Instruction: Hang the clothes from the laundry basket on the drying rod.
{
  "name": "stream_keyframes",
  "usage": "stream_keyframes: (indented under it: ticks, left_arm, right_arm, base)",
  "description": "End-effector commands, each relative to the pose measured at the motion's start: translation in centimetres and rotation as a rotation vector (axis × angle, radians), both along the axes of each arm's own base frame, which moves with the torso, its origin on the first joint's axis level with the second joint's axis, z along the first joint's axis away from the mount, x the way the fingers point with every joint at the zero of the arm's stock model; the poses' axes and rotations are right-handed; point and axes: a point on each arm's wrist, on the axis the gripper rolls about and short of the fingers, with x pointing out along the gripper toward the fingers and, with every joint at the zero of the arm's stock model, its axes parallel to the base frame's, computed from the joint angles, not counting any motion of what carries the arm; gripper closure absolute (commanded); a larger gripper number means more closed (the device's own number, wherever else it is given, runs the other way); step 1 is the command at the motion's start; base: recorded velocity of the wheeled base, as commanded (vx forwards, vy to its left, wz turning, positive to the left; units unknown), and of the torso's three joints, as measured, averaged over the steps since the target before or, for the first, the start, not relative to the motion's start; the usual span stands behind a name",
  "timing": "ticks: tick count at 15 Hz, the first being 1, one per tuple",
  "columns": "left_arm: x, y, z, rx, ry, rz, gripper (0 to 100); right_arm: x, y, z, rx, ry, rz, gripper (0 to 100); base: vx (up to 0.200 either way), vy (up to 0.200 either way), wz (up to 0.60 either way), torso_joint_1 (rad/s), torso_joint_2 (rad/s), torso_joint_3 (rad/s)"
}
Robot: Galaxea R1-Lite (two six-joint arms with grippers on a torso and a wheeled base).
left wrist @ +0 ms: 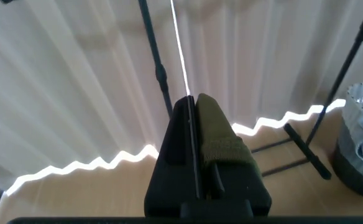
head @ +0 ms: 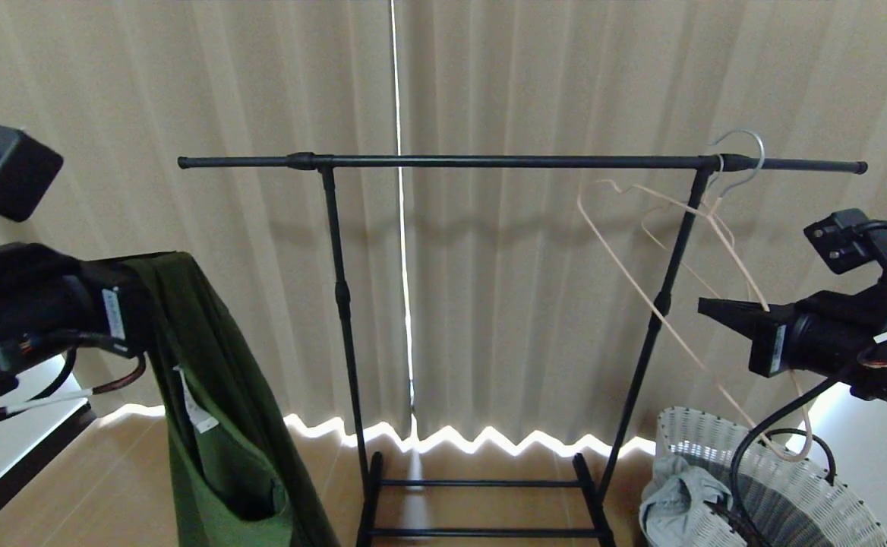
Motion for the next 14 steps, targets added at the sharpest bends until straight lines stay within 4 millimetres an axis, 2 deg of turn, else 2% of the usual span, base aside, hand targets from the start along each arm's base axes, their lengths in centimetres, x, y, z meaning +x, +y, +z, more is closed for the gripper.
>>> stream_keyframes:
  ticks: [1, 2, 7, 9, 10, 14]
  left_arm:
    - [3.9, -1.4, 0.0, 0.010, 0.049, 0.021, 100]
    - [5.8, -2.9, 0.4, 0.006, 0.058, 0.055, 100]
    - [10.8, -7.2, 3.2, -0.038, 0.075, 0.104, 100]
    - [12.4, -8.3, 3.1, -0.078, 0.098, 0.114, 100]
    - [13.9, -9.4, 2.6, -0.107, 0.108, 0.150, 100]
    - [16.5, -10.5, 1.1, -0.132, 0.128, 0.203, 100]
  right_arm:
    - [0.1, 1.5, -0.6, 0.000, 0.025, 0.060, 100]
    - [0.1, 2.4, -0.8, 0.018, 0.044, 0.092, 100]
    - [-0.9, 5.9, -0.8, 0.065, 0.070, 0.245, 100]
    - [-1.3, 6.8, -0.9, 0.064, 0.076, 0.284, 100]
    - [-1.8, 7.9, -1.1, 0.061, 0.090, 0.335, 100]
    - [-3.5, 10.6, -1.2, 0.085, 0.120, 0.452, 100]
  base:
    - [0.000, 0.000, 0.00, 0.000, 0.00, 0.000]
    - [0.000, 0.000, 0.00, 0.000, 0.00, 0.000]
    - [0.000, 0.000, 0.00, 0.000, 0.00, 0.000]
    - [0.000, 0.000, 0.00, 0.000, 0.00, 0.000]
    - [0.000, 0.000, 0.00, 0.000, 0.00, 0.000]
    - [0.000, 0.000, 0.00, 0.000, 0.00, 0.000]
